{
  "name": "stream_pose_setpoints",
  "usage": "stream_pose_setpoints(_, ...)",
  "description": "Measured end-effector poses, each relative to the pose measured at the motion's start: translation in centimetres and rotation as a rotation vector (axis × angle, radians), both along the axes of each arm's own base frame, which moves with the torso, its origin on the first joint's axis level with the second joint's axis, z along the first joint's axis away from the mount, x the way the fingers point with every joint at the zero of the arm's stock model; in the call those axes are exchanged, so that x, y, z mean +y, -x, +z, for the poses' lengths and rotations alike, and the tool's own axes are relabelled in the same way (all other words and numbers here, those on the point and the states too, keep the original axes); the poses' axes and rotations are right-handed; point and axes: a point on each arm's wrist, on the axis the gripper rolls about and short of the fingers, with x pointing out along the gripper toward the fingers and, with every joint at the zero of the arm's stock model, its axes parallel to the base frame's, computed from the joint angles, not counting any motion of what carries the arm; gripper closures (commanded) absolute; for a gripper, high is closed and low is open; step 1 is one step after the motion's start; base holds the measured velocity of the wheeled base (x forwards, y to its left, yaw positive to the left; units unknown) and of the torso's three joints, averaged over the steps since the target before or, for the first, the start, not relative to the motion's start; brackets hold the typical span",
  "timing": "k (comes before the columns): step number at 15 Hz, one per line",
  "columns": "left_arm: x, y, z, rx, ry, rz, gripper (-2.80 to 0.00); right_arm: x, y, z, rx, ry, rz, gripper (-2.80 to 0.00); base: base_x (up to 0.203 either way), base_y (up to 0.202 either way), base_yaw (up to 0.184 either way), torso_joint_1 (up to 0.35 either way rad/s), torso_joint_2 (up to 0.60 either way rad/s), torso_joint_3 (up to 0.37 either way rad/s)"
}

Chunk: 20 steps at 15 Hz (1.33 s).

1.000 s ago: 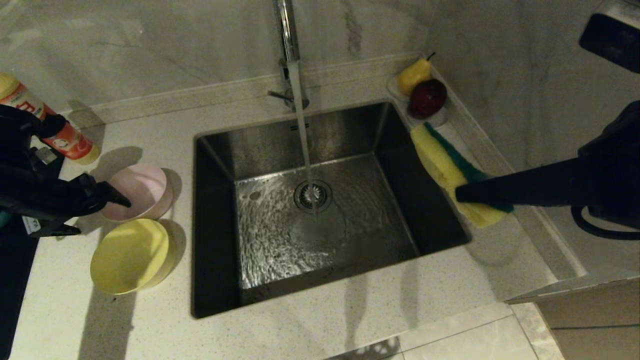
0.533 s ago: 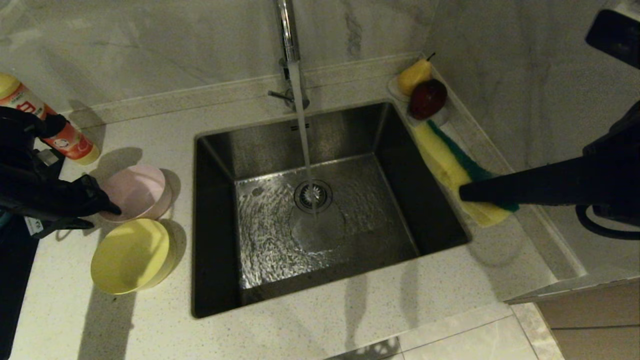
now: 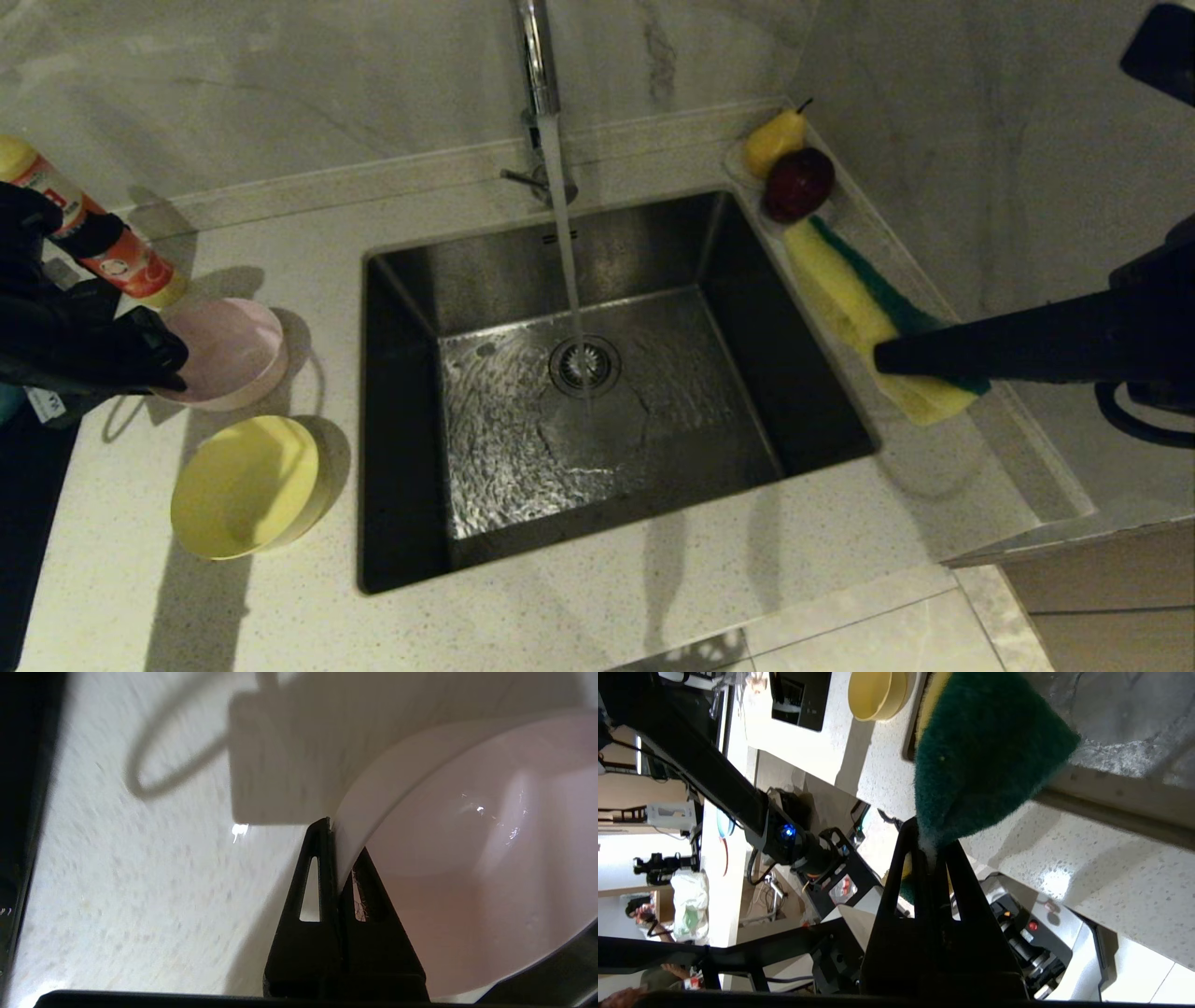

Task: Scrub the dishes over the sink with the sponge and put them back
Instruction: Wash the bowl

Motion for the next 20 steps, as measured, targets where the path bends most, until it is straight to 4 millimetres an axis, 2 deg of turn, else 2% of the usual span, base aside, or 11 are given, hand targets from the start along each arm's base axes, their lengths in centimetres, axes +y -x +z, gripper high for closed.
stream_pose_setpoints(6,0.2,0.0,6.0,-0.311,0.032,0.161,0.0,0.1,-0.1,-0.2,0.006,0.008,0.0,0.0,0.0,0.0,0.0,0.0,0.0,0.0)
stream_pose_setpoints(8,-0.6,-0.4,7.5,-0.365,0.024,0.171,0.0,0.2,-0.2,-0.3,0.007,0.011,0.001,0.0,0.0,0.0,0.0,0.0,0.0,0.0)
stream_pose_setpoints(13,-7.5,-3.5,8.5,-0.399,-0.021,0.069,0.0,0.4,-0.3,-0.6,0.011,0.019,0.007,0.0,0.0,0.0,0.0,0.0,0.0,0.0)
stream_pose_setpoints(16,-12.3,-4.8,7.9,-0.386,-0.018,-0.036,0.0,0.5,-0.3,-0.6,-0.001,0.027,0.014,0.0,0.0,0.0,0.0,0.0,0.0,0.0)
stream_pose_setpoints(20,-18.0,-5.3,6.1,-0.318,0.004,-0.185,0.0,0.5,-0.3,-0.6,-0.003,0.029,0.017,0.0,0.0,0.0,0.0,0.0,0.0,0.0)
